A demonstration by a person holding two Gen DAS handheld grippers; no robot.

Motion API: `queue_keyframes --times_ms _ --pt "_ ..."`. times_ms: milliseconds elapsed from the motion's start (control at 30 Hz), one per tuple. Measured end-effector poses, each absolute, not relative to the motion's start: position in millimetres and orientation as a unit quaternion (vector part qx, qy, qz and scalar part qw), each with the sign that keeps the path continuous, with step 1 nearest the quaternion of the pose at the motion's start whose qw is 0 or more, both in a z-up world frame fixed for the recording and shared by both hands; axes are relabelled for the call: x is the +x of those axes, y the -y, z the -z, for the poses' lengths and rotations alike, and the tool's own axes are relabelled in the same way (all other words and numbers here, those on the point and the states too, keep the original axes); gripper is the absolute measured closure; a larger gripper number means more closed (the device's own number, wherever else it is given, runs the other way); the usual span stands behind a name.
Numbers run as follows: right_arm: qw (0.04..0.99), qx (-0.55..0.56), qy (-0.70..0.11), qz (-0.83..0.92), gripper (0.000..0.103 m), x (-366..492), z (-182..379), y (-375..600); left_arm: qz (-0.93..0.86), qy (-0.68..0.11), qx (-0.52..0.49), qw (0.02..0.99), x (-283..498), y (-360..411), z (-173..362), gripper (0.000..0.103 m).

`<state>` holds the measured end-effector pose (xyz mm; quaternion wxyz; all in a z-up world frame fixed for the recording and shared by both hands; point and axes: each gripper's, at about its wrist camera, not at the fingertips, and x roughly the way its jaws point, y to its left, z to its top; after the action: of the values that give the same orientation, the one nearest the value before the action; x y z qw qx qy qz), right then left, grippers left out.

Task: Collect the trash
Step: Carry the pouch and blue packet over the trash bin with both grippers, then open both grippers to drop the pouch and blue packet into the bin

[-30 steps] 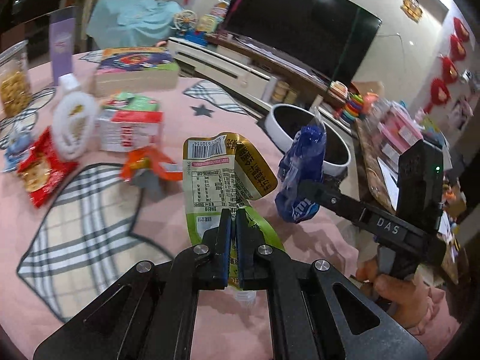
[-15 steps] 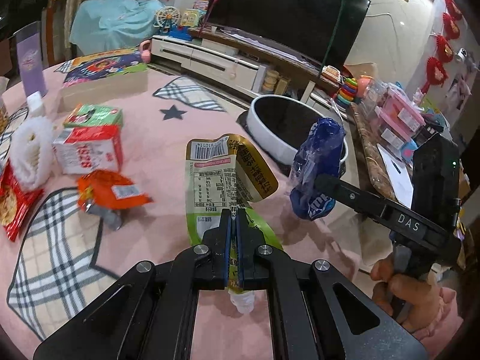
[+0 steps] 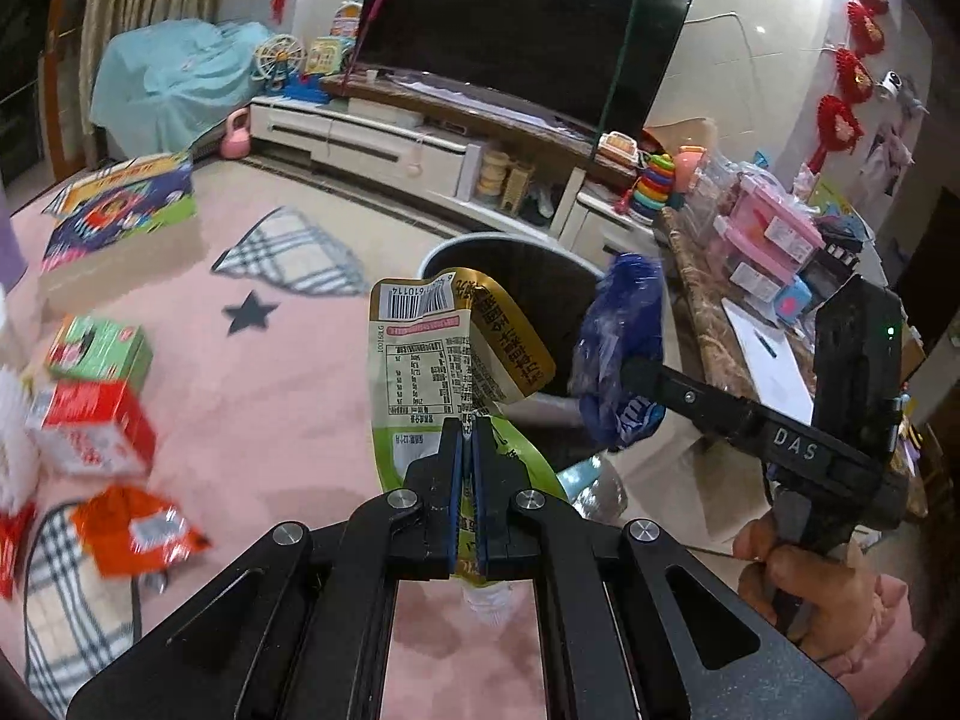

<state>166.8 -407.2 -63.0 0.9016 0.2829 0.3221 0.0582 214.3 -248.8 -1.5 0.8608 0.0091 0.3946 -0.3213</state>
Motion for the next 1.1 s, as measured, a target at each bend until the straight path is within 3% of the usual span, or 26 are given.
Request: queue_keyframes --times_ms 1100 --pt "0.896 0.284 -0.342 -0.014 0.062 207 66 452 0.340 -0.437 0.018 0.833 297 343 9 0.100"
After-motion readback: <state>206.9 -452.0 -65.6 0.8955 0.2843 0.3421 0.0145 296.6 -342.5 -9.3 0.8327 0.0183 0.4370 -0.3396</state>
